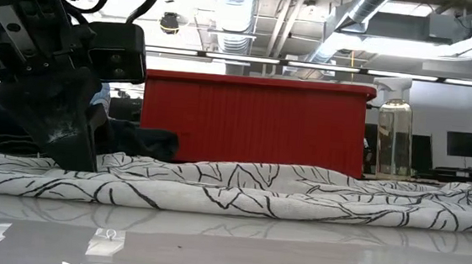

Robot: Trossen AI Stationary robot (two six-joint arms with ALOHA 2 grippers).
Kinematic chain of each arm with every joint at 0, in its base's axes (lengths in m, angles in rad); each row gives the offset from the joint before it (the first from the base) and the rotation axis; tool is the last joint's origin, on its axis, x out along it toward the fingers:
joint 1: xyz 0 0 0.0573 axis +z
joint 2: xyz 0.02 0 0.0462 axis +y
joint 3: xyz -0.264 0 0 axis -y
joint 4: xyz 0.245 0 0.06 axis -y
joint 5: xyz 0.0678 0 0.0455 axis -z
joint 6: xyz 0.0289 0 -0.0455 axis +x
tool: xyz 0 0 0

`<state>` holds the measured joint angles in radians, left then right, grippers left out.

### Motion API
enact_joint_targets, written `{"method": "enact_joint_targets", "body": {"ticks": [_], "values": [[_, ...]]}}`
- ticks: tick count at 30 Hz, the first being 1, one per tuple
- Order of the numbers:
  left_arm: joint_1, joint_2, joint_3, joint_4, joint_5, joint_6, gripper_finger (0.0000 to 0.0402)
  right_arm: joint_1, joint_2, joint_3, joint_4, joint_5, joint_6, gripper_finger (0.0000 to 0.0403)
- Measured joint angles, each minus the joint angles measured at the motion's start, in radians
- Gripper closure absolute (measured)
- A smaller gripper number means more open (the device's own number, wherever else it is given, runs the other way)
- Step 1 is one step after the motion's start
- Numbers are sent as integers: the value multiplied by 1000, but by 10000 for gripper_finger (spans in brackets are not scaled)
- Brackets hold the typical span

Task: Fold Laundry from Bin
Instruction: Fold the white patterned shirt

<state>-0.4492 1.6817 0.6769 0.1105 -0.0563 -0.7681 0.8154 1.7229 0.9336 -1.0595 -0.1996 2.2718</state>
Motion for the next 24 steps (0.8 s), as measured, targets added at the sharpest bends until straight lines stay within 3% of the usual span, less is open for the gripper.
{"method": "enact_joint_targets", "body": {"ticks": [6,13,19,24], "values": [[0,0,0,2,-1,14,384,0,-17,36,-153,-124,-57,386],[0,0,0,4,-3,43,384,-1,-28,195,-496,-117,-53,388],[0,0,0,2,-3,61,384,-6,-24,201,-498,-122,-199,358],[-1,0,0,-7,15,66,384,-6,-18,201,-512,-140,-221,322]]}}
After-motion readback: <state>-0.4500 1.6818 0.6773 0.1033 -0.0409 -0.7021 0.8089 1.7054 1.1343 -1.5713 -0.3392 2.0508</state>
